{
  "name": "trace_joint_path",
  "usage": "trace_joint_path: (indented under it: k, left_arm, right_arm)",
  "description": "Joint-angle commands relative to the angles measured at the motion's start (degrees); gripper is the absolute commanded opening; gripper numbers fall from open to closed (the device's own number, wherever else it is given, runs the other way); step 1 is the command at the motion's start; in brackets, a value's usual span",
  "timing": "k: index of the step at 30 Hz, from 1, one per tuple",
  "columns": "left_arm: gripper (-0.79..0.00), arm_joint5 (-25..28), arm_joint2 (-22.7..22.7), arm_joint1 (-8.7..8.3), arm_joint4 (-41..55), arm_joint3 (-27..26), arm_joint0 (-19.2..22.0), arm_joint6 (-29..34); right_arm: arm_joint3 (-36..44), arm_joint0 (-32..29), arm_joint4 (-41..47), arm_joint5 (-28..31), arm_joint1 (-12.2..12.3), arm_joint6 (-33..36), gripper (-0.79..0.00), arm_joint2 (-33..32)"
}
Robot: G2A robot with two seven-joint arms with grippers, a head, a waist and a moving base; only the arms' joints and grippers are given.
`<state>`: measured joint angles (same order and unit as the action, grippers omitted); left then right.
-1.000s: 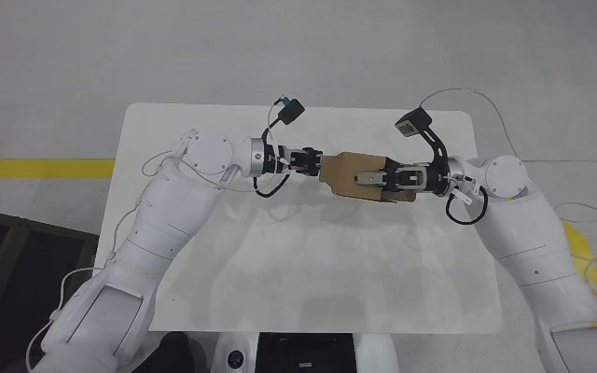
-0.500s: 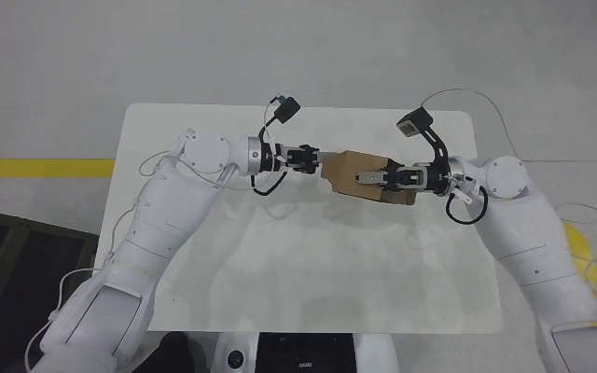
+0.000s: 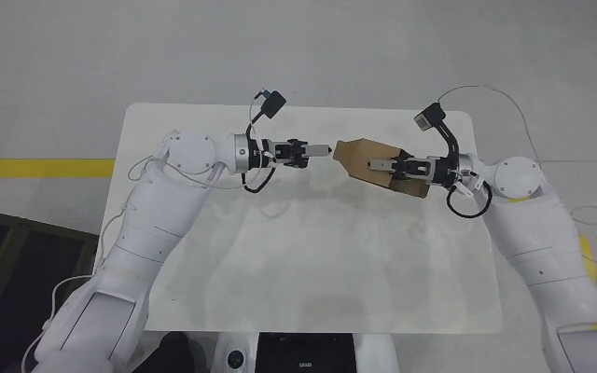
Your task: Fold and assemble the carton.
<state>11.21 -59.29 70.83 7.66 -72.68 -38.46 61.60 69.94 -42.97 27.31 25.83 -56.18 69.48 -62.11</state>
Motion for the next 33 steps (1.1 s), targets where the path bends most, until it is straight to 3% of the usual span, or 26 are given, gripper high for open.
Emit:
trace_joint_path:
  k: [1,9,17,33]
  left_arm:
    - [0.0,-0.1,0.0,-0.08,-0.1,-1.1,-0.3,0.2]
    - [0.0,-1.7,1.5,-0.02,-3.7,-2.9,0.4,-1.4]
    - [0.0,-5.1,3.8,0.48,-7.9,-1.1,2.4,-4.2]
    - [0.0,-6.0,3.6,0.15,-11.6,-0.7,1.6,-6.1]
  right_arm:
    - [0.3,0.0,-0.9,-0.9,0.0,-0.5,-0.785,0.0]
    - [1.8,0.1,-3.4,-2.7,0.0,-1.1,-0.785,0.1]
    - [2.7,-0.2,-3.5,-2.6,0.1,-0.5,-0.785,-0.6]
    - [4.6,-1.4,0.9,-1.1,0.2,2.7,-0.785,-1.9]
